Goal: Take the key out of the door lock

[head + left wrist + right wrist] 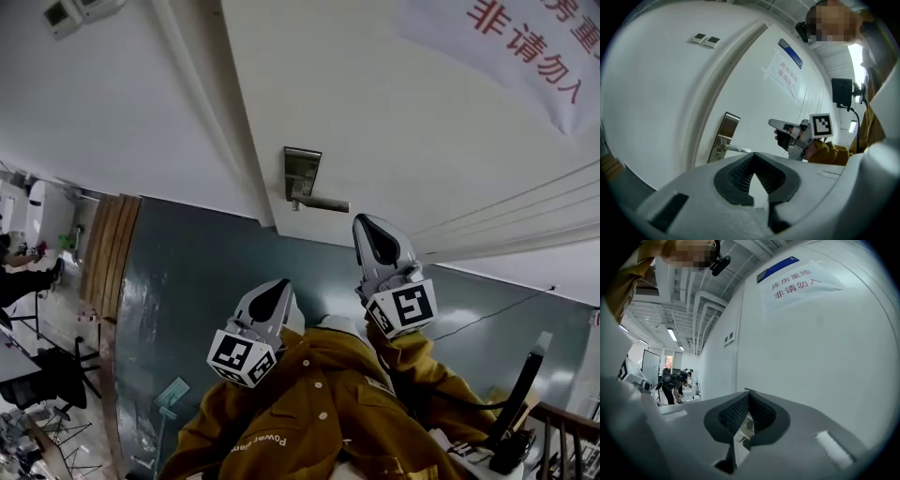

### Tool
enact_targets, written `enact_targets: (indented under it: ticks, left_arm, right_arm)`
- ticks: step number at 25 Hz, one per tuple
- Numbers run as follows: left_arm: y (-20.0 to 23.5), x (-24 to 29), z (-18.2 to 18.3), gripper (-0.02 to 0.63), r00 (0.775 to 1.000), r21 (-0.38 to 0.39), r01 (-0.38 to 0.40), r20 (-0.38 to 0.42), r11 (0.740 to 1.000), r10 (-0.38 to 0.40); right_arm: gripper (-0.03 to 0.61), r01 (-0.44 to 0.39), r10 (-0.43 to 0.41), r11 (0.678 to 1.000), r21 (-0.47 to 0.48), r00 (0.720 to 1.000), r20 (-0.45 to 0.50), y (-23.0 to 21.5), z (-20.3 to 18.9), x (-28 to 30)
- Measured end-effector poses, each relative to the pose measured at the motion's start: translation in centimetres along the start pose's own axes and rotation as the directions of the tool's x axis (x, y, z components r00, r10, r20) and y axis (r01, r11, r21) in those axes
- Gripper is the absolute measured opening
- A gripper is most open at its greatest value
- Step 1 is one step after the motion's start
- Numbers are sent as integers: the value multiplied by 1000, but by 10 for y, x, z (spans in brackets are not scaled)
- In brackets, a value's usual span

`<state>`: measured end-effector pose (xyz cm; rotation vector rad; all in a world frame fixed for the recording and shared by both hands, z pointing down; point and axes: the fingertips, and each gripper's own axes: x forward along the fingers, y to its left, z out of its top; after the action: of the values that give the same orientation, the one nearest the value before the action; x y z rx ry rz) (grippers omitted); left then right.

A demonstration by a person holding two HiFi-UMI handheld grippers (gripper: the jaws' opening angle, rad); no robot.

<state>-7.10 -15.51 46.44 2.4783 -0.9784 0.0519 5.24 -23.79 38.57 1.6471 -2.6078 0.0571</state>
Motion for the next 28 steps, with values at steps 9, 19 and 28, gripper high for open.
enact_targets:
  ticks: [9, 19, 28]
  left_arm:
    - [1, 24, 15, 2, 1000, -6, 30, -8, 1000, -30]
    - [9, 40, 11, 2, 1000, -47, -14, -2, 999, 14]
    - [94, 95, -30, 2, 992, -462, -64, 64, 885, 105]
  right_arm:
    - [6, 70, -70, 997, -22, 997, -12, -52, 21, 64]
    - [6, 156, -156, 988, 5, 988, -19, -86, 18, 71]
    - [6, 151, -151, 988, 13, 988, -19, -87, 16, 73]
